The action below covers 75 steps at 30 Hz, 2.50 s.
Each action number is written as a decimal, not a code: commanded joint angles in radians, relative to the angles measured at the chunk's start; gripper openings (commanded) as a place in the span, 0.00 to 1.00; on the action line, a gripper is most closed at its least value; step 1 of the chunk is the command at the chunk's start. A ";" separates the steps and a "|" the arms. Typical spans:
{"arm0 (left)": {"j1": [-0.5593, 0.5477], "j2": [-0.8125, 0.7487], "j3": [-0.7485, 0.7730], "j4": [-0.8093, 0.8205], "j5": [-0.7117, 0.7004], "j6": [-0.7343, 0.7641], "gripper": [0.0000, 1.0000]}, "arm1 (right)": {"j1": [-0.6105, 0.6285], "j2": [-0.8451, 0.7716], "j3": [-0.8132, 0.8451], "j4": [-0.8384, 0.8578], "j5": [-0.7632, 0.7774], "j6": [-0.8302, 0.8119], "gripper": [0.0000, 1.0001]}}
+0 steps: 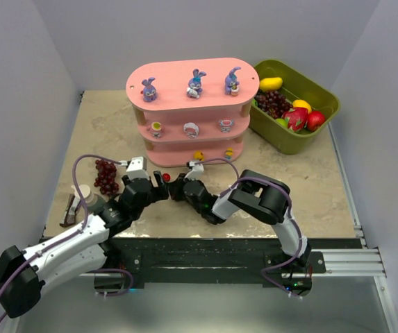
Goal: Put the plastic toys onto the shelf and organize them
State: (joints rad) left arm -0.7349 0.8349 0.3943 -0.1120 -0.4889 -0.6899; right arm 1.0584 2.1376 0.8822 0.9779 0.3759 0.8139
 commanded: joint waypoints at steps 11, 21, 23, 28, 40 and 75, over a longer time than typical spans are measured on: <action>0.003 0.217 0.012 0.236 -0.031 -0.005 0.91 | 0.003 -0.195 -0.229 -0.188 0.098 0.108 0.26; 0.005 0.293 -0.014 0.413 -0.105 0.042 0.86 | 0.002 -0.343 -0.279 -0.370 0.165 0.137 0.36; 0.005 0.297 -0.014 0.439 -0.102 0.046 0.84 | 0.000 -0.350 -0.285 -0.383 0.167 0.137 0.37; 0.005 0.360 0.014 0.443 -0.128 0.013 0.77 | 0.000 -0.363 -0.304 -0.398 0.170 0.140 0.37; 0.003 0.438 0.035 0.491 -0.143 -0.005 0.64 | -0.008 -0.389 -0.336 -0.400 0.179 0.137 0.33; 0.003 0.598 0.064 0.557 -0.214 -0.025 0.49 | -0.043 -0.384 -0.353 -0.381 0.164 0.130 0.21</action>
State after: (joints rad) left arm -0.7334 1.4292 0.4477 0.3607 -0.6399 -0.6968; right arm 1.0252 1.7466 0.5510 0.6773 0.5072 0.9455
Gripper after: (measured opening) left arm 0.508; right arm 0.218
